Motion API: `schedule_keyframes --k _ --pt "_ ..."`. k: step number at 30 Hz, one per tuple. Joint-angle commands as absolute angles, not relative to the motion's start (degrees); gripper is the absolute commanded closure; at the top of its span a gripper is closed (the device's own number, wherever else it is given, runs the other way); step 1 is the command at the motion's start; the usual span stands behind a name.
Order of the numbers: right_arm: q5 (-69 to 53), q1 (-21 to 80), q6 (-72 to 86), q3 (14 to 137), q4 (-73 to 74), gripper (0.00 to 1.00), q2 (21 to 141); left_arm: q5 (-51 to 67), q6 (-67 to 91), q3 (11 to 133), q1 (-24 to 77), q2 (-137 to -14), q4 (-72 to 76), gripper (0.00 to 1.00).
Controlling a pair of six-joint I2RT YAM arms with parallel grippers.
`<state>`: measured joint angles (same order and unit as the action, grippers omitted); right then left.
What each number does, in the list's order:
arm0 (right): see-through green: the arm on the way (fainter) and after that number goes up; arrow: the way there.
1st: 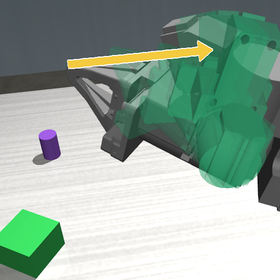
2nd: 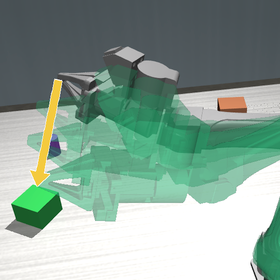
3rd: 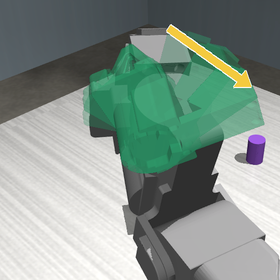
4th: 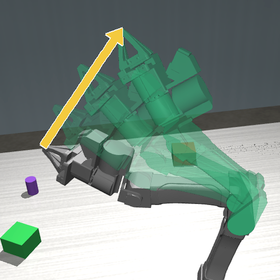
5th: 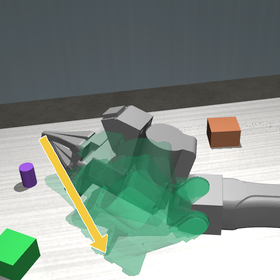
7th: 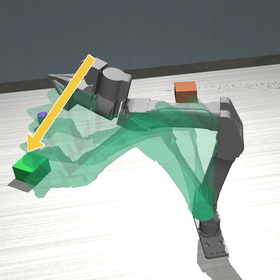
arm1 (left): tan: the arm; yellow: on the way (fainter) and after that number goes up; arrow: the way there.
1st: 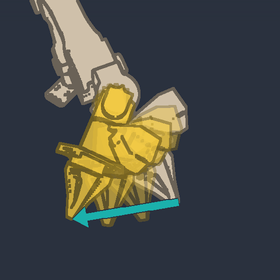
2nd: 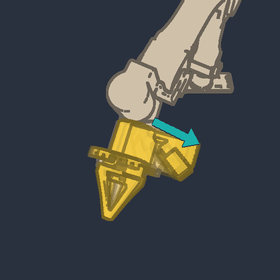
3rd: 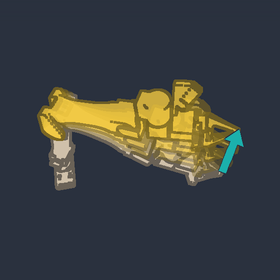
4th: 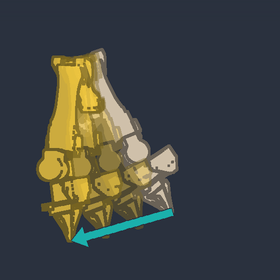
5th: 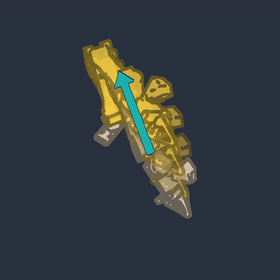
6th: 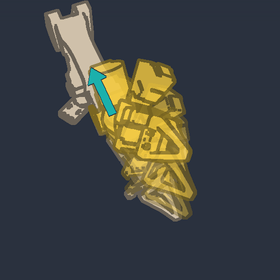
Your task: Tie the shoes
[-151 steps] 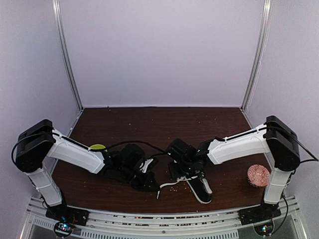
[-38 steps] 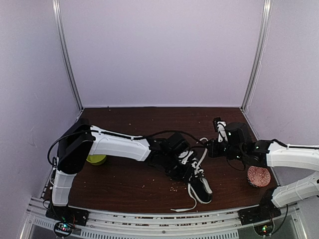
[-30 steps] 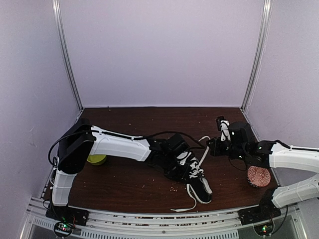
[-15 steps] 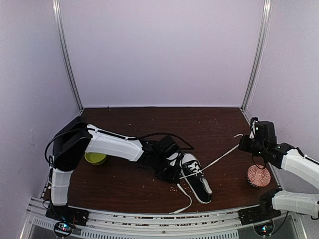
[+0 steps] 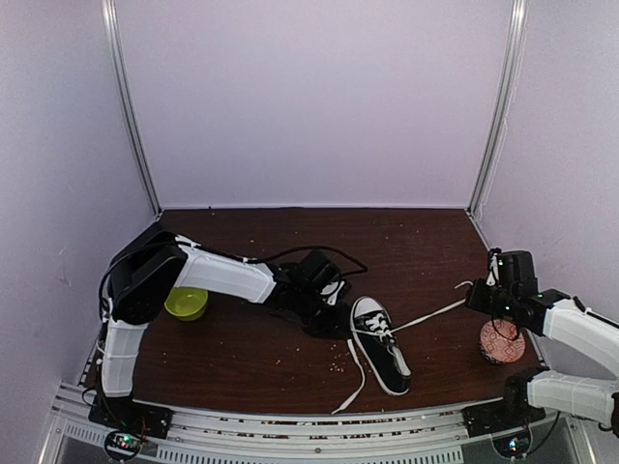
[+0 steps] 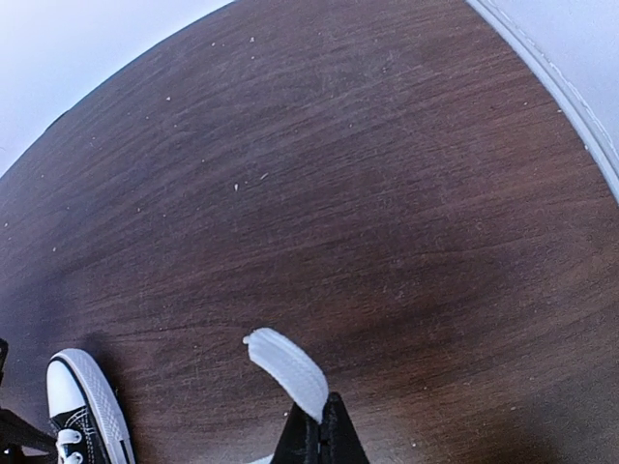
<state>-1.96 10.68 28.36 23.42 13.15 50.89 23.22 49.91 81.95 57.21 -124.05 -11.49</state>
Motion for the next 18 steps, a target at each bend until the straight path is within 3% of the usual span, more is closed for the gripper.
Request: schedule_keyframes --k 1,11,18 --pt "-4.92 10.1 28.53 22.28 11.23 1.0 50.21 24.36 49.63 86.65 56.05 -127.56 -8.39 1.0" --pt "-8.28 10.11 29.21 20.43 11.78 1.0 47.33 25.31 49.91 87.04 53.7 -126.73 -5.19 1.0" --pt "-1.64 10.11 30.0 20.47 15.23 1.0 45.6 23.47 49.04 80.95 53.66 -121.03 -3.91 1.0"
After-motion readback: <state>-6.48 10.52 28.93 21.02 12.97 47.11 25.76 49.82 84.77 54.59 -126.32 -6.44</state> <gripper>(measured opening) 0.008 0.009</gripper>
